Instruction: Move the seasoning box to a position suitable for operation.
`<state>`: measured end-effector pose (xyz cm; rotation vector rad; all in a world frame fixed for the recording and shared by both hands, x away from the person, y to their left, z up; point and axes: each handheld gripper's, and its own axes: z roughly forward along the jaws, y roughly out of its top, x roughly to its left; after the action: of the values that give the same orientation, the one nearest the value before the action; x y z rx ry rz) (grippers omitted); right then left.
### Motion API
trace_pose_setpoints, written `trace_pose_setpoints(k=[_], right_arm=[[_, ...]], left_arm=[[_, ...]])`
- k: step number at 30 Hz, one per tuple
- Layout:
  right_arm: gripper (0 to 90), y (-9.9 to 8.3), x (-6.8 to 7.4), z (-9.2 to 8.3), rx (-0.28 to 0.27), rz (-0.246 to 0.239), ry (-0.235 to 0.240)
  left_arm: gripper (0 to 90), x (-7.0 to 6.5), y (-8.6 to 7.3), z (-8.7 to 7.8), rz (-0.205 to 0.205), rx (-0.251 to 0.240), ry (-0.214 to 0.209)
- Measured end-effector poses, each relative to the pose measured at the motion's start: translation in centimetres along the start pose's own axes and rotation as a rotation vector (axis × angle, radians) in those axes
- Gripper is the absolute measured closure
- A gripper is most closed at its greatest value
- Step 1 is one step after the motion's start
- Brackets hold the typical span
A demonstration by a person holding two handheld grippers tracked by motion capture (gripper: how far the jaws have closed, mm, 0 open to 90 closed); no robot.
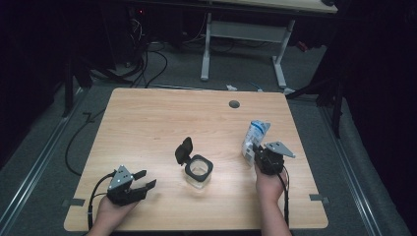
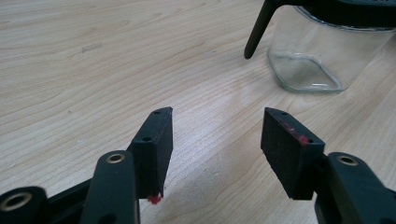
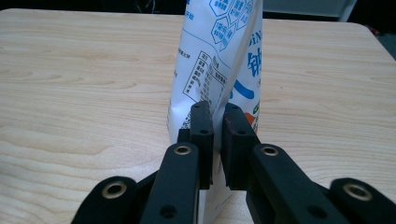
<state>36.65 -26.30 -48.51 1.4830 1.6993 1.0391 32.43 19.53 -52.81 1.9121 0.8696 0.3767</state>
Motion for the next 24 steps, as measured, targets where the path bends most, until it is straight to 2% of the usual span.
trace_pose_setpoints(k=[9, 11, 13, 19, 24], right_arm=[[83.9, 0.0, 0.3, -0.1, -0.001, 0.005, 0.001], [84.1, 0.0, 0.3, -0.2, 0.005, -0.008, 0.002], [84.5, 0.0, 0.4, -0.3, 0.007, -0.040, 0.007], [85.1, -0.1, 0.4, -0.4, 0.012, -0.029, 0.031], [85.4, -0.2, 0.3, -1.0, 0.019, -0.040, 0.045]], left_arm=[[43.5, 0.0, 0.0, 0.0, 0.001, 0.000, 0.001], [43.4, 0.0, 0.0, 0.1, 0.002, 0.000, 0.001], [43.4, 0.0, 0.0, 0.1, 0.003, -0.001, 0.001], [43.4, -0.1, 0.0, 0.0, 0.006, -0.006, -0.002], [43.4, -0.1, 0.0, 0.0, 0.010, -0.006, -0.009]])
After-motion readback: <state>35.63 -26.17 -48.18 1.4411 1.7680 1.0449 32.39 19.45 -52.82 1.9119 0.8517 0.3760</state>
